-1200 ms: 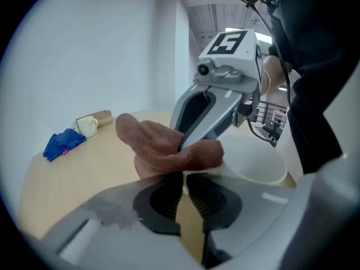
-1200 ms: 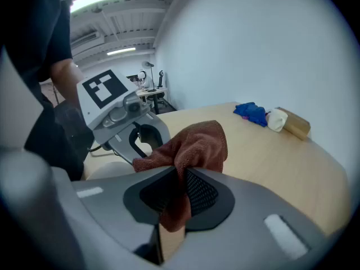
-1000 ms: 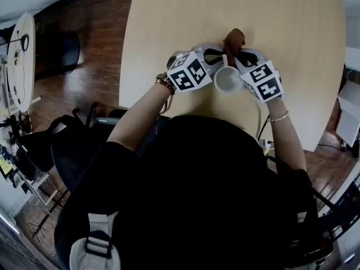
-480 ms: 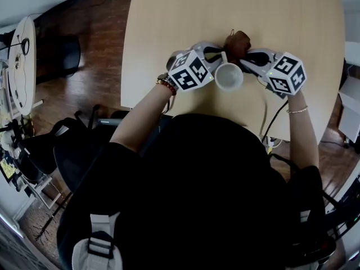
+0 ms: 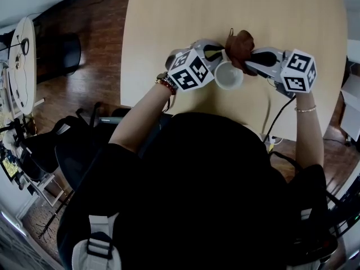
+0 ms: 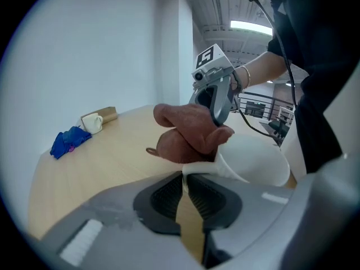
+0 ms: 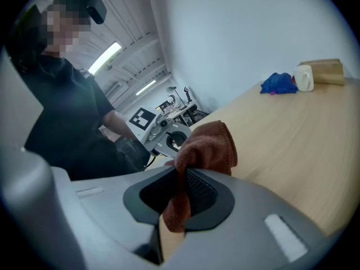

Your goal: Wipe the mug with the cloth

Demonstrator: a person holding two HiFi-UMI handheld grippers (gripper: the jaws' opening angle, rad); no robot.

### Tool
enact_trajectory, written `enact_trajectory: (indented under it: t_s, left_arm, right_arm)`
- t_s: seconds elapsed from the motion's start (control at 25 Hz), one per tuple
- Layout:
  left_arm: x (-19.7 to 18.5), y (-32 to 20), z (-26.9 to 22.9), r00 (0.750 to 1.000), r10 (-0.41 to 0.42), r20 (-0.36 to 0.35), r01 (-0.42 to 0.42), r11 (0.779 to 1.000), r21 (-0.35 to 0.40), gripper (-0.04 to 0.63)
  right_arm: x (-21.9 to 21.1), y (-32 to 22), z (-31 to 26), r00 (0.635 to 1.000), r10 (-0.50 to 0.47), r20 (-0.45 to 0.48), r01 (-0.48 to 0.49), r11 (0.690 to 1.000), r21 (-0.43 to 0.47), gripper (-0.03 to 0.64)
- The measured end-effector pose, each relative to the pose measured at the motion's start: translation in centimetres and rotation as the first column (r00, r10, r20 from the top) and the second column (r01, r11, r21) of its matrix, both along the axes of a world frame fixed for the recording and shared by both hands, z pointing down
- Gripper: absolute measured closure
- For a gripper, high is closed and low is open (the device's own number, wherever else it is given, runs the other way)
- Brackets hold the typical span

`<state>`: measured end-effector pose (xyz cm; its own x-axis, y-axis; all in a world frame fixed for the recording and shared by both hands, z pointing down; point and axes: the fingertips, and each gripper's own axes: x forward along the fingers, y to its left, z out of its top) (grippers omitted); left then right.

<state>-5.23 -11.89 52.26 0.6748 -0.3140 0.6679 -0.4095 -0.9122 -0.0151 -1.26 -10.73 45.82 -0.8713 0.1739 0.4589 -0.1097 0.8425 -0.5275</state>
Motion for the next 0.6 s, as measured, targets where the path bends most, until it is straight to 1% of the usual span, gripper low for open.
enact_trajectory:
  t_s: [0.16, 0.32, 0.6]
  left_arm:
    - [-0.4, 0.2, -0.1, 1.0, -0.001, 0.016, 0.001, 1.0, 0.001, 0.558]
    - [-0.4, 0.3, 0.1, 0.999, -0.016, 0.034, 0.016, 1.0, 0.002, 0.558]
    - [-0.6, 0.5, -0.3, 0.999, -0.032, 0.042, 0.032, 0.999, -0.006, 0.558]
  right_arm:
    - [-1.0, 0.2, 1.4, 1.0, 0.022, -0.007, -0.022, 0.999, -0.023, 0.568]
    - [-1.3, 0.0, 3.1, 0.999, 0.024, -0.035, -0.024, 1.0, -0.016, 0.568]
    - [-1.5, 0.3, 6.3, 0.983, 0.002, -0.185, 0.001, 1.0, 0.017, 0.568]
